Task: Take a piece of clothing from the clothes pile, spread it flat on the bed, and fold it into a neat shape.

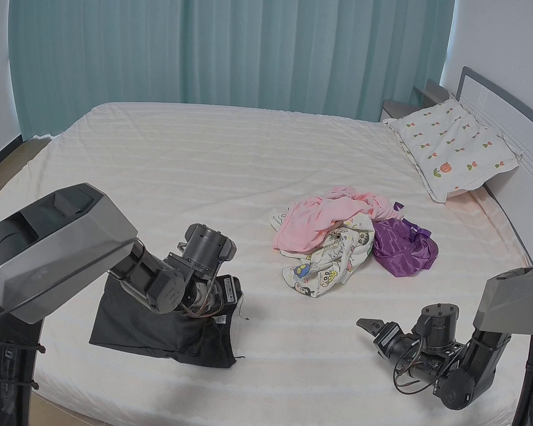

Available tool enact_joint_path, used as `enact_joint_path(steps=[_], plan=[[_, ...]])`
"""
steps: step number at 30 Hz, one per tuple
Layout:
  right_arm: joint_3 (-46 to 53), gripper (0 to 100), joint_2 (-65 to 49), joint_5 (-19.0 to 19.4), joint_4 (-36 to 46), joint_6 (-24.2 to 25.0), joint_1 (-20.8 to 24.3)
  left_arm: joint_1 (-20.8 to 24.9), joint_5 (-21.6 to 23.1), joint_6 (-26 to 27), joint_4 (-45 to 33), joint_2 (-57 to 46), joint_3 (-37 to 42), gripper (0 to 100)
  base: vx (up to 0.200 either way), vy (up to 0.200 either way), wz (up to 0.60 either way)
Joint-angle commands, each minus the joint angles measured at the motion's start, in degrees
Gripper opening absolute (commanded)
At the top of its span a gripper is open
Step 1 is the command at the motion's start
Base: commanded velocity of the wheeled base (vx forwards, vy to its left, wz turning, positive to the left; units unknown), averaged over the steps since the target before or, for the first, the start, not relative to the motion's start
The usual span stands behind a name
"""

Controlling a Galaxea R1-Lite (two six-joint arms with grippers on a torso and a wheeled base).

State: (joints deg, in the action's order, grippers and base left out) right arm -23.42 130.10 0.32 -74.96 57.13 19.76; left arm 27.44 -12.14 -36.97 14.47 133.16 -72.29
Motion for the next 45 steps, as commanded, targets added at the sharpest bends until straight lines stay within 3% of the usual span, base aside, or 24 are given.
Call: enact_joint_path(steps=[1, 9, 15, 16, 18, 27, 38, 45], plan=[[0.04, 100, 0.24, 0.12, -0.01, 0.0, 0.01, 0.07, -0.07, -0.29, 0.03, 2.9, -0.57, 100, 0.0, 0.0, 0.0], [0.04, 100, 0.86, 0.03, -0.01, 0.0, 0.01, 0.86, 3.62, -7.23, -0.41, -1.5, -0.22, 100, 0.0, 0.0, 0.0], [0.04, 100, 0.86, 0.03, -0.01, 0.0, 0.01, -0.02, 15.13, -18.13, -0.14, -12.13, 2.33, 100, 0.0, 0.0, 0.0], [0.04, 100, 0.86, 0.03, -0.01, 0.0, 0.01, -0.02, 15.39, -18.31, -0.06, -12.31, 2.42, 100, 0.0, 0.0, 0.0], [0.13, 100, 0.86, 0.03, -0.1, 0.0, 0.1, -1.51, 21.02, -21.12, -0.14, -14.07, 3.82, 100, 0.0, 0.0, 0.0], [0.22, 100, 0.95, 0.03, -0.1, 0.0, 0.1, -3.89, 21.02, -20.86, -0.32, -11.34, 6.02, 100, 0.0, 0.0, 0.0], [0.13, 100, 0.95, 0.03, -0.01, -0.08, 0.37, -8.28, 21.55, -21.3, 0.56, -17.67, 23.25, 100, -0.018, 0.0, 0.0], [0.04, 100, 0.95, 0.03, -0.01, 0.0, 0.37, -10.21, 22.95, -22.88, 8.73, -22.59, 34.32, 100, -0.143, 0.0, 0.0]])
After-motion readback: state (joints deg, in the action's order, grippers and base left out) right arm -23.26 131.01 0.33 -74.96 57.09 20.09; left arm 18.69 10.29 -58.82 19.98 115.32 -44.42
